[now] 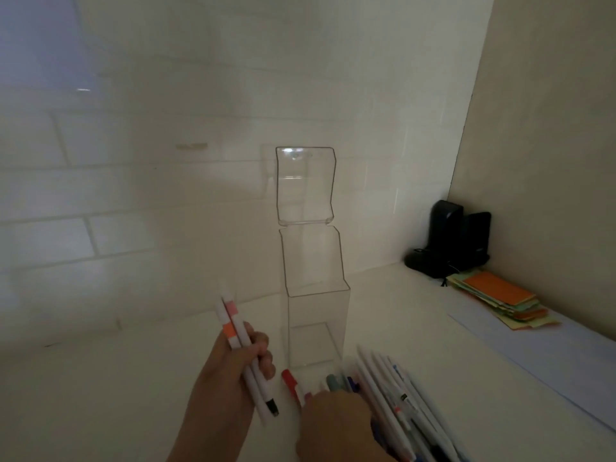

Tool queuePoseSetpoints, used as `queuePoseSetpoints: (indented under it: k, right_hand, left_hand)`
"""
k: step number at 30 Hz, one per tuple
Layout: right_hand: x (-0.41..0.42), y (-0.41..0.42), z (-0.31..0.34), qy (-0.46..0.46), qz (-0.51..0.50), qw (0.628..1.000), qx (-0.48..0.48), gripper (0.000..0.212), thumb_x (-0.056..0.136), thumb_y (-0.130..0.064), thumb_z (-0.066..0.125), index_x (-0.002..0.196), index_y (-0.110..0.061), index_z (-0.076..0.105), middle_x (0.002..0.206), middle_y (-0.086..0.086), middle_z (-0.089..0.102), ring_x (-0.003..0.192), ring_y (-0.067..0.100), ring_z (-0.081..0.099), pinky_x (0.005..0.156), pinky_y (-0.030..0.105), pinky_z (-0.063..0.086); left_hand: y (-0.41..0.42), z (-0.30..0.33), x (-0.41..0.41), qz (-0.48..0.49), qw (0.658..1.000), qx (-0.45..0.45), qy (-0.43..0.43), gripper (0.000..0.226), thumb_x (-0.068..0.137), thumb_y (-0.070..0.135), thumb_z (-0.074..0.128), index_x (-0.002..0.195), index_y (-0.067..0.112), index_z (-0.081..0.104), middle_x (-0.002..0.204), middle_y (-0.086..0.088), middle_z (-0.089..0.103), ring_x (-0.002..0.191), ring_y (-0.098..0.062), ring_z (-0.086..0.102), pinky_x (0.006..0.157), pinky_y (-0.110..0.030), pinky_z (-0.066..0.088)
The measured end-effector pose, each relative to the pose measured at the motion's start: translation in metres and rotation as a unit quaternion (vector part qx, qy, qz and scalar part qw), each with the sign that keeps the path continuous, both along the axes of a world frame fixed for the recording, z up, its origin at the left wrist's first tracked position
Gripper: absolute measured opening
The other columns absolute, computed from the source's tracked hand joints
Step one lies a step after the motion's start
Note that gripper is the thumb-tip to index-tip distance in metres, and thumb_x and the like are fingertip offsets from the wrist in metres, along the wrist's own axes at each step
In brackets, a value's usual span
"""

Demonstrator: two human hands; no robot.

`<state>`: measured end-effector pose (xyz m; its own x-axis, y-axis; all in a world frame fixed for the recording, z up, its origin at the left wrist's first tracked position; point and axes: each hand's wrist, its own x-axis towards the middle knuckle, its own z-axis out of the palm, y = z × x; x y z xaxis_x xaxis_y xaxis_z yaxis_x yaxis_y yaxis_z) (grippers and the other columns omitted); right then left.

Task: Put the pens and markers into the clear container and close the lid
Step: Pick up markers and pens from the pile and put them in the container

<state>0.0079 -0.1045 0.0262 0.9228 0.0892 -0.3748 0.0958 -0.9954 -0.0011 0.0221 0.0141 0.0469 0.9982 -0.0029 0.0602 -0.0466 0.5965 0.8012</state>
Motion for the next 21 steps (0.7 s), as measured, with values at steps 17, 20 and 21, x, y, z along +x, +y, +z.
queuePoseSetpoints:
  k: [17,20,21]
  right_hand:
    - [0.005,-0.070,0.131,-0.417,-0.090,0.711,0.558,0.020,0.091,-0.025,0.047,0.073,-0.030,0.041,0.070,-0.004,0.053,0.061,0.008,0.056,0.054,0.016,0.047]
    - [0.039,-0.062,0.129,-0.425,-0.080,0.731,0.528,0.009,0.092,-0.028,0.047,0.083,-0.027,0.045,0.073,-0.009,0.055,0.065,0.001,0.056,0.052,0.011,0.048]
    - [0.048,-0.057,0.125,-0.421,-0.080,0.735,0.526,0.007,0.092,-0.029,0.046,0.089,-0.023,0.046,0.074,-0.010,0.056,0.066,0.000,0.056,0.054,0.011,0.047]
  left_hand:
    - [-0.049,0.072,0.064,0.095,0.878,0.385,-0.269,0.015,0.095,0.024,0.038,0.092,0.015,0.049,0.069,0.003,0.055,0.054,0.013,0.053,0.049,0.000,0.042]
    - [-0.045,0.068,0.066,0.132,0.844,0.436,-0.283,0.011,0.092,0.022,0.045,0.098,0.014,0.048,0.068,0.008,0.056,0.058,0.010,0.056,0.052,-0.001,0.044]
    - [-0.044,0.069,0.067,0.134,0.835,0.450,-0.286,0.012,0.092,0.023,0.046,0.100,0.015,0.048,0.069,0.007,0.057,0.059,0.005,0.057,0.053,-0.002,0.045]
